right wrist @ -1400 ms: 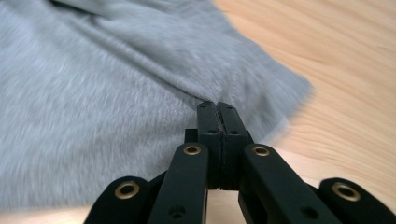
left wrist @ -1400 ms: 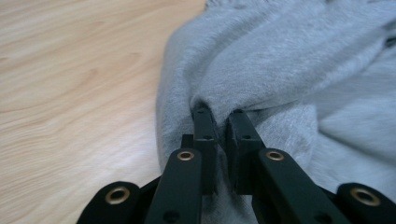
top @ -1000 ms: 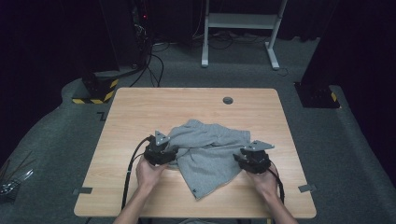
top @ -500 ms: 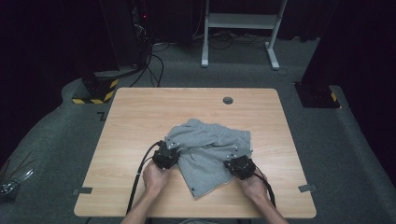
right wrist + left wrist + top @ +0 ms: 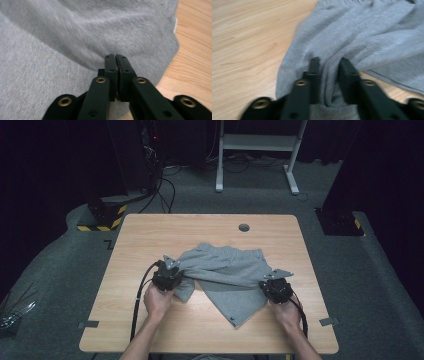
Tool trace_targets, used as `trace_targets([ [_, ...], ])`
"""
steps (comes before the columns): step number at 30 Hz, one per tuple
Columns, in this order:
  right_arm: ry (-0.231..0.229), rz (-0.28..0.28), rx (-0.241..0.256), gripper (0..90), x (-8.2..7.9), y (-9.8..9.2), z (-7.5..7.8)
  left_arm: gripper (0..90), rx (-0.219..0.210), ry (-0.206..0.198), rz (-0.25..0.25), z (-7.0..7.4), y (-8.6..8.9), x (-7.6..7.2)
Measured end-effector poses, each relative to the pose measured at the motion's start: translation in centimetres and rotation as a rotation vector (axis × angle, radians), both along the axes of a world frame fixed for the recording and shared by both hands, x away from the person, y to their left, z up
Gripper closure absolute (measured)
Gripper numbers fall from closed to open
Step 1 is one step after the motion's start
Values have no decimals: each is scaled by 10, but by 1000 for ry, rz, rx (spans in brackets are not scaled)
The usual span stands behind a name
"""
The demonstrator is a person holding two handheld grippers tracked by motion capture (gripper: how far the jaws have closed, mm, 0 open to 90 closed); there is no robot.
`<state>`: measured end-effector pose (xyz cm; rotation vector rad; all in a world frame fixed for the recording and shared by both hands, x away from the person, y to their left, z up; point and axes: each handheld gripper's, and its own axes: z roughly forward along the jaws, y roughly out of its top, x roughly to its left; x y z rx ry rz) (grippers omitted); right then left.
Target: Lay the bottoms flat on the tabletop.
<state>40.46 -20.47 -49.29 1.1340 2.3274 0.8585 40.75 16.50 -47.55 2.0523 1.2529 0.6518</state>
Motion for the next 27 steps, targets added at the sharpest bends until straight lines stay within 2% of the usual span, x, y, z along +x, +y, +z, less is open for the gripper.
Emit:
trace_targets([
  [1, -5, 5, -3, 787, -2, 2, -1, 649, 25, -5, -23, -2, -5, -5],
  [2, -12, 20, 22, 698, -7, 6, -1, 586, 34, -12, -34, -3, -8, -8],
  [4, -33, 41, 51, 638, -13, 11, 1, 549, 60, -27, -57, -3, -13, -15],
  [6, -51, 85, 77, 613, -22, 21, 6, 531, 77, -41, -73, -2, -18, -23],
  [7, -53, 112, 79, 605, -25, 28, 7, 525, 88, -49, -81, 0, -21, -29],
  [8, -57, 152, 70, 605, -29, 37, 9, 529, 80, -55, -89, 1, -24, -33],
  [9, -58, 176, 69, 605, -32, 43, 9, 538, 68, -59, -108, 1, -27, -38],
  [10, -51, 205, 66, 605, -35, 50, 9, 543, 81, -56, -134, 1, -32, -42],
  [11, -48, 227, 63, 606, -37, 57, 8, 547, 98, -50, -145, -2, -37, -46],
  [13, -25, 248, 47, 598, -36, 68, 2, 548, 98, -3, -168, -10, -42, -44],
  [14, -12, 245, 43, 594, -34, 70, -1, 548, 106, 15, -161, -14, -44, -42],
  [15, 5, 239, 38, 591, -30, 72, -4, 546, 93, 39, -151, -19, -44, -37],
  [17, 67, 222, 32, 575, -20, 72, -15, 532, 88, 70, -127, -26, -44, -30],
  [19, 78, 211, 53, 613, -16, 69, -20, 532, 64, 98, -106, -33, -42, -24],
  [22, 64, 213, 44, 701, -14, 64, -21, 583, 9, 96, -87, -37, -38, -20],
  [25, 57, 214, 11, 856, -12, 64, -19, 706, -7, 92, -67, -38, -34, -15],
  [26, 61, 220, -2, 876, -10, 64, -18, 770, -1, 95, -64, -37, -33, -14],
  [27, 68, 225, -6, 882, -9, 64, -17, 802, 24, 101, -67, -36, -33, -13],
])
